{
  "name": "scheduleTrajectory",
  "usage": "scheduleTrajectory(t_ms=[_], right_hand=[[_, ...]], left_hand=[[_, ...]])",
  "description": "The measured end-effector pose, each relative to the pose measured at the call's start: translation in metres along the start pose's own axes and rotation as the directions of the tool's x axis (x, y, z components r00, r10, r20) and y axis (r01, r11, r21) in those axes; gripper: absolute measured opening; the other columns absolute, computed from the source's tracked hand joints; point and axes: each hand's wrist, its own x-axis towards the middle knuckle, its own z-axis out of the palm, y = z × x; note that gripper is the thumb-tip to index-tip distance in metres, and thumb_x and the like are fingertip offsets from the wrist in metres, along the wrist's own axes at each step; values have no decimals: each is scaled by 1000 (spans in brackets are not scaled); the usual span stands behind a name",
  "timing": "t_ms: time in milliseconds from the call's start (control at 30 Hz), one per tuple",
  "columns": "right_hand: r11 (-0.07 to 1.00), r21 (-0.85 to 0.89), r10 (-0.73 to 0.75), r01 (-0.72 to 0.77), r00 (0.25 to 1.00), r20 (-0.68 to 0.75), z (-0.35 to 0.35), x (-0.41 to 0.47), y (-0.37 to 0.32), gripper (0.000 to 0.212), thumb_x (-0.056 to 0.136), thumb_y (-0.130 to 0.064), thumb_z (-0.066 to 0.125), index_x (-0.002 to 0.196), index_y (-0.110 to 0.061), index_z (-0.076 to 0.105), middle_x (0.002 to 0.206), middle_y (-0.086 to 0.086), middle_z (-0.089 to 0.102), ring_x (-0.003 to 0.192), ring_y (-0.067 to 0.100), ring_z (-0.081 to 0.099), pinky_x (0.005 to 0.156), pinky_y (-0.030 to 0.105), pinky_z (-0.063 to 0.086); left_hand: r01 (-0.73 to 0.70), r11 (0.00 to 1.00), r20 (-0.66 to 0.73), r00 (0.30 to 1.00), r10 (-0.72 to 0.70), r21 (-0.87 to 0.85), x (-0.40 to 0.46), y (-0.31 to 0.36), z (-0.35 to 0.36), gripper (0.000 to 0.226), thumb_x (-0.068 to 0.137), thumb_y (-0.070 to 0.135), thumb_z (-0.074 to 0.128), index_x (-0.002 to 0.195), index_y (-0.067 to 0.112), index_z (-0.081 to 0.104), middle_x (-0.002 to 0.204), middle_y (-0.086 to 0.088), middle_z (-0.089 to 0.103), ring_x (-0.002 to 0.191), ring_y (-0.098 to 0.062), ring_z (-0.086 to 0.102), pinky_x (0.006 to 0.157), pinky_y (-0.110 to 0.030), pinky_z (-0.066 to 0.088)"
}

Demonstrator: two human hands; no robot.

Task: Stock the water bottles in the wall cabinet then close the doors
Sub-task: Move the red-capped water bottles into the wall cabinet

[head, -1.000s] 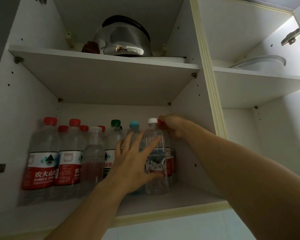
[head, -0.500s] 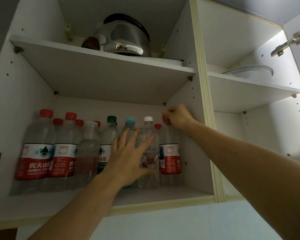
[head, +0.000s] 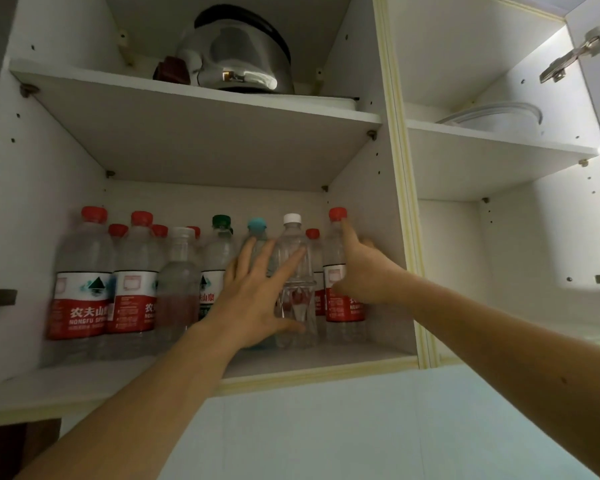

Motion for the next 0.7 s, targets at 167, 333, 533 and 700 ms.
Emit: scheduleTrajectory(t_ms=[167,333,533,700], right_hand=[[967,-244,-69,70,998,12,37,-28,20,120,88,-2,73,156,-36,-20,165,17,-22,150,45,23,116,51,34],[950,-298,-111,92,993,-46,37,-30,26,110,85,6,71,159,-33,-1,168,14,-13,120,43,61,93,45,55],[965,-245,-97,88,995,-24,48,-28,25,115,88,1,71,157,-38,-13,168,15,-9,128,45,54,101,50,52],[973,-223,-72,66,997,-16,48,-22,20,117,87,-1,74,158,-37,-12,164,20,8,125,43,55,100,52,53]], left_hand=[[14,1000,-4,1000,-14,27,-1,4,0,127,69,77,68,151,52,-26,166,2,-27,150,-29,-32,115,-52,-11],[37,990,-9,999,-36,138,3,11,4,125,71,81,62,153,46,-26,166,-4,-25,150,-36,-29,117,-54,-9],[41,961,-2,999,-42,273,5,15,7,121,76,83,56,158,35,-21,167,-13,-14,152,-42,-16,123,-58,4],[20,944,34,999,-34,329,4,14,8,116,83,80,51,158,29,-22,167,-17,-16,154,-42,-12,124,-58,4]])
